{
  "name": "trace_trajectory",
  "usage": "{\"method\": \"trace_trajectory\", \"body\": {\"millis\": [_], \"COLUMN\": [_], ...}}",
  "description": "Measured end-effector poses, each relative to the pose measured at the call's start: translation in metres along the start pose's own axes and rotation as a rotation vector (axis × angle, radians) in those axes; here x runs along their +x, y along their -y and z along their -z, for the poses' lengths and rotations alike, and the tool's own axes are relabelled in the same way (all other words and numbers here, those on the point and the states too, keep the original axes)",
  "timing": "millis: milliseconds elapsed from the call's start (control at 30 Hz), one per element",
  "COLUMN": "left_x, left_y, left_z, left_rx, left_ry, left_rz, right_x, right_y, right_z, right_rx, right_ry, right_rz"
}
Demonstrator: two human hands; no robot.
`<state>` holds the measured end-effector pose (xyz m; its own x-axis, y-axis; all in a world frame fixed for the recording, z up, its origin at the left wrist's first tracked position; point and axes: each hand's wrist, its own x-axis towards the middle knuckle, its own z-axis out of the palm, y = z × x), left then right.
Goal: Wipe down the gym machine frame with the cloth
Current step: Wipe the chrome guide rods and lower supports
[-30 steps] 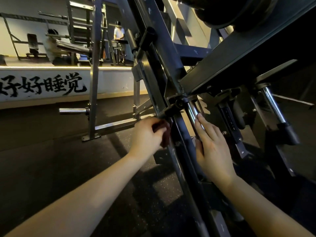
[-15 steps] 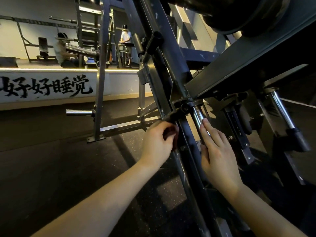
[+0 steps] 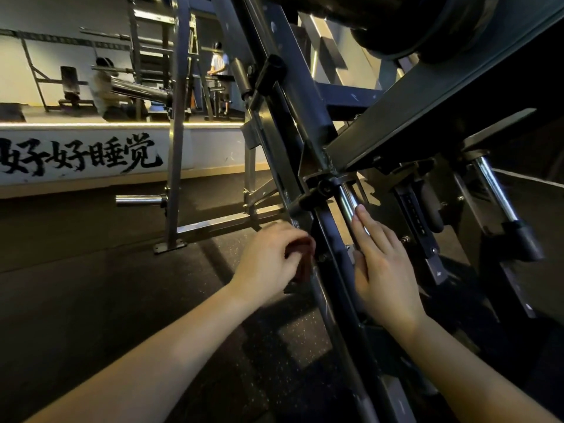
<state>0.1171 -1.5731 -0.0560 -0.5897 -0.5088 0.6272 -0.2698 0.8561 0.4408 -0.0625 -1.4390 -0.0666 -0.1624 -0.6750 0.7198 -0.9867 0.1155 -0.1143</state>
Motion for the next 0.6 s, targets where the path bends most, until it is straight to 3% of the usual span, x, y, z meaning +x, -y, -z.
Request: {"method": "trace_trajectory", "body": {"millis": [67,133,300,367,467,500,600], "left_x": [0.004,0.008,-0.011,-0.025,-0.046,-0.050,-0.043], "left_y": [-0.008,-0.014,-0.013,-0.009,-0.005,-0.005,-0.009], "left_z": [-0.002,-0.009,-0.024,-0.027,-0.035,-0.038,-0.038], "left_rx": [-0.172,-0.238,-0.139,-0.105,-0.088,-0.104,-0.247], "left_ry": [-0.145,-0.160,-0.060,0.065,0.391,0.404,0.064], "left_rz": [0.163,0.274,0.234,0.233,0.315,0.345,0.466], "right_x": [0.001,0.003,-0.013,-0.036,-0.070,-0.077,-0.092], "right_y": [0.000,0.000,0.001,0.000,-0.003,-0.004,-0.003], "right_z": [0.001,0.004,0.024,0.028,0.028,0.027,0.023], "right_rx": [0.010,0.008,0.012,0.024,0.023,0.044,0.130], "right_ry": [0.018,0.038,0.080,0.110,0.112,0.098,0.077], "right_rz": [-0.004,-0.008,-0.035,-0.087,-0.168,-0.200,-0.277]}}
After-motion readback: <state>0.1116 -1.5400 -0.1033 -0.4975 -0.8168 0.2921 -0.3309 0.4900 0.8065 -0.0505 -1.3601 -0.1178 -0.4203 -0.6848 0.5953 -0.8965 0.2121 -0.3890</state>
